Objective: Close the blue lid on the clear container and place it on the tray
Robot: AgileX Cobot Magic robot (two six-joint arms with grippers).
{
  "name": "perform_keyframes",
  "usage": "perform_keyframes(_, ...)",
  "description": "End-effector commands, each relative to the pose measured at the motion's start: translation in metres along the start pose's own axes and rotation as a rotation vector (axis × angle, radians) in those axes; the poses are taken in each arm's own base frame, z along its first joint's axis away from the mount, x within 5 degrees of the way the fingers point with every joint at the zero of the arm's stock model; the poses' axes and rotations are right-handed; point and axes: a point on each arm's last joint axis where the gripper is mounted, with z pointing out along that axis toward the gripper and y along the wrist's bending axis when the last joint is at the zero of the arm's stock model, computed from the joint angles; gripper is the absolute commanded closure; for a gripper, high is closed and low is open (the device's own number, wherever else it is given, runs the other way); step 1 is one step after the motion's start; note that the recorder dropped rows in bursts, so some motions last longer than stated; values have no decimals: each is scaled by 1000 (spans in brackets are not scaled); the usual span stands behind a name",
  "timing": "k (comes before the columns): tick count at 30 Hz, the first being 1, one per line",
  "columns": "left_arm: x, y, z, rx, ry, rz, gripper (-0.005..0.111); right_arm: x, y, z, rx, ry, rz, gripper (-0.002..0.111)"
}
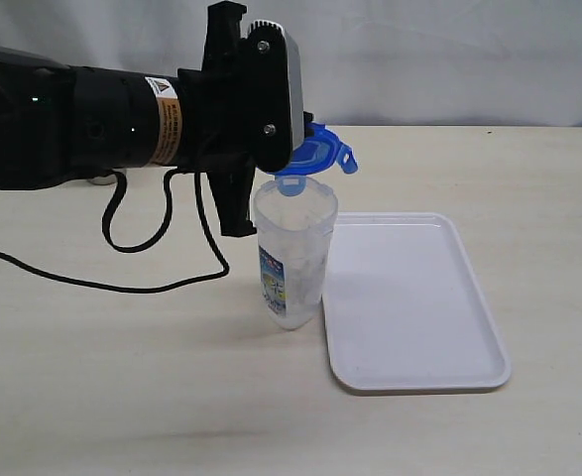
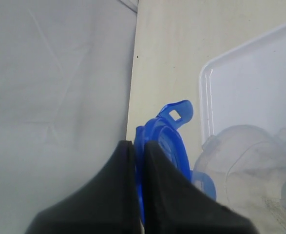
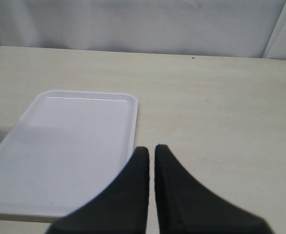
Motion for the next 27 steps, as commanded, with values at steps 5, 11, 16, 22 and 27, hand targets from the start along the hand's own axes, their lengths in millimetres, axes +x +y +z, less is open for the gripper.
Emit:
perform_keyframes(5,-6,13,-4,-49,-10,-39,107,0,0,0,3,-12,4,104)
perform_keyframes(11,-7,13,-4,-49,-14,-50,107,0,0,0,3,-12,4,104)
perform_keyframes(16,-7,11,-5,-42,-26,-57,107,0,0,0,3,-12,4,104)
perform_keyframes(22,-9,7,-21,-46,-37,-53,107,0,0,0,3,-12,4,104)
perform_keyframes(27,-12,4,-27,-34,-79,-48,107,0,0,0,3,-12,4,104)
